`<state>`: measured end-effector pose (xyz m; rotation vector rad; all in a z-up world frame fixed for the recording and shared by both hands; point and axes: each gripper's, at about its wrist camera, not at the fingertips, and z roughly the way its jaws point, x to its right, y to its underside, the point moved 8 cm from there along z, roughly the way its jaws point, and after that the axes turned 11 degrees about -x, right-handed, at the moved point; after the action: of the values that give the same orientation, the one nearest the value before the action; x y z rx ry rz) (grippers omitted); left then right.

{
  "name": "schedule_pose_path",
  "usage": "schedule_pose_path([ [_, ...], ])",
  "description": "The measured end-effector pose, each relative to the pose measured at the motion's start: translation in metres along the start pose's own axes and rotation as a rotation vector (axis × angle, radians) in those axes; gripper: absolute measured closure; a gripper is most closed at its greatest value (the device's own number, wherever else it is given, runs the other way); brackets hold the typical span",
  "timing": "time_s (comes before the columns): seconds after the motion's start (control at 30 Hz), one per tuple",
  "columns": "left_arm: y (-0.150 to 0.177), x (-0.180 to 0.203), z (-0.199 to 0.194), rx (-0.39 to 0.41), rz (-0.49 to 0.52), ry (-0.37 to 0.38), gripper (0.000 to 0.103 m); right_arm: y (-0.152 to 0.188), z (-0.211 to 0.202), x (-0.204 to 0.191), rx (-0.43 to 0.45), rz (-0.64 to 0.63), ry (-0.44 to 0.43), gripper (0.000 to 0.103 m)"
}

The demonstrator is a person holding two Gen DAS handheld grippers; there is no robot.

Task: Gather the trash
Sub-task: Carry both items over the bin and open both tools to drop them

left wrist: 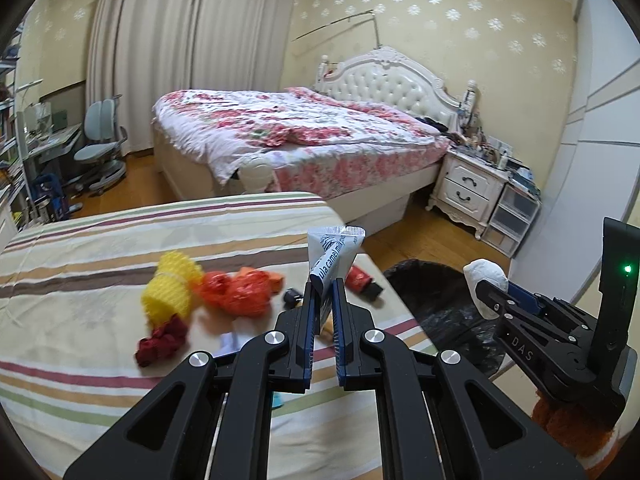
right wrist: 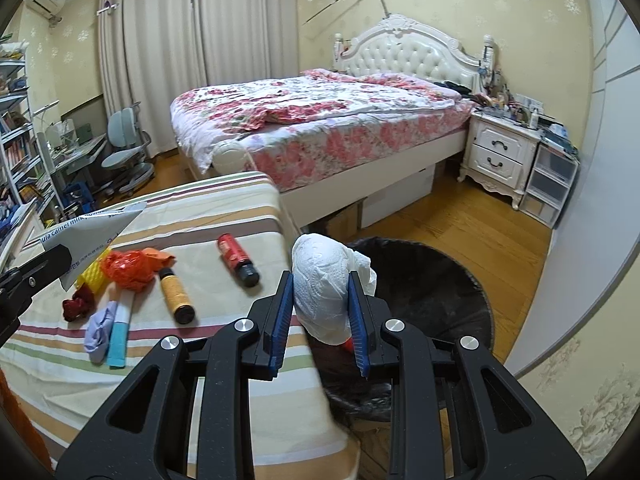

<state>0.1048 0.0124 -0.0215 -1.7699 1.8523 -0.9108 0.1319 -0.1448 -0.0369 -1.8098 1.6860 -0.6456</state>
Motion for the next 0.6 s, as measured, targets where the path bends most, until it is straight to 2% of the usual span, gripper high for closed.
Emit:
schedule_pose_path([
  [0.33,-0.007,0.058,0.035,-0.008,0.086,0.048,0.094,-0.008,0.009,0.051,0.009,0.061,0.073,0.077],
  [0.6,-0.007,0.092,0.064,-0.025,0.155,0.046,0.094,-0.008,0.029,0.078,-0.013,0.097,0.097,0.077],
])
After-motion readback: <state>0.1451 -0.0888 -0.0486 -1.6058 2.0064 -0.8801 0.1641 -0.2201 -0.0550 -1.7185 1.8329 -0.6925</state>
